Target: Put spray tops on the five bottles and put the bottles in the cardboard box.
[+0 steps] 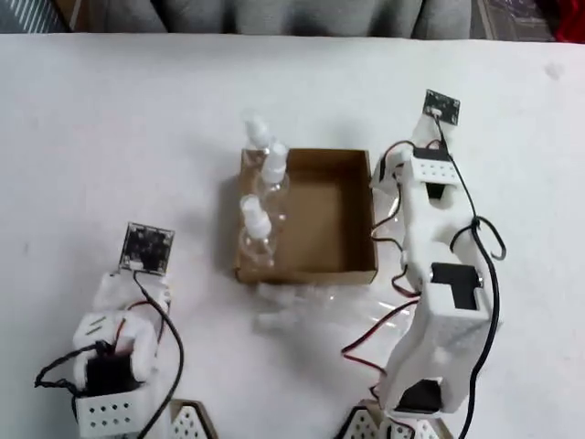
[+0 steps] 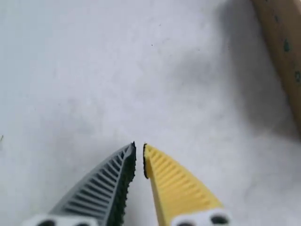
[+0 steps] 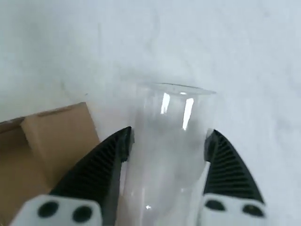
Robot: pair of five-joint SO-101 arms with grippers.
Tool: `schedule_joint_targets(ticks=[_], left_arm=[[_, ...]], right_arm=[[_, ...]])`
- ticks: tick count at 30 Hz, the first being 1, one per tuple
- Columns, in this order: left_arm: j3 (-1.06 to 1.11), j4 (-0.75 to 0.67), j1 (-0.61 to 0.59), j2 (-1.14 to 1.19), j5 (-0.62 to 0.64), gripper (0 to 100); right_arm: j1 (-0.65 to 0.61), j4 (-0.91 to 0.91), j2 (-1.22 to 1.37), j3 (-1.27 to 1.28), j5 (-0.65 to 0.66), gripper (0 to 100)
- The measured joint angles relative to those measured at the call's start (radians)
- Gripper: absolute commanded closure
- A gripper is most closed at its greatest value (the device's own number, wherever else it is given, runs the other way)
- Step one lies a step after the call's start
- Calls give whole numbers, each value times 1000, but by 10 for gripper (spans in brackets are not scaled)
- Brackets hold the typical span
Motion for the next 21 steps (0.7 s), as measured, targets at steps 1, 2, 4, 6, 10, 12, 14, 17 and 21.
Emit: schedule_joint_targets(ticks=[1, 2, 4, 6, 10, 12, 14, 17, 21], left_arm=[[0, 0, 0, 0, 0, 976], [0, 0, 0, 0, 0, 976], [0, 0, 0, 0, 0, 976], [0, 0, 0, 0, 0, 976], [0, 0, -5, 0, 0, 976], [0, 0, -5, 0, 0, 976], [0, 0, -5, 0, 0, 976], [0, 0, -5, 0, 0, 976], [0, 0, -6, 0, 0, 976]], right_arm=[[3, 23, 0, -14, 0, 961], [9, 48, 2, -28, 9, 959], [23, 120, 2, -58, 51, 981], [44, 190, 3, -104, 87, 982], [104, 344, 3, -235, 104, 979], [124, 428, 3, -308, 112, 979], [124, 528, 3, -382, 152, 979], [109, 678, 3, -480, 222, 980], [77, 835, 2, -580, 258, 982]])
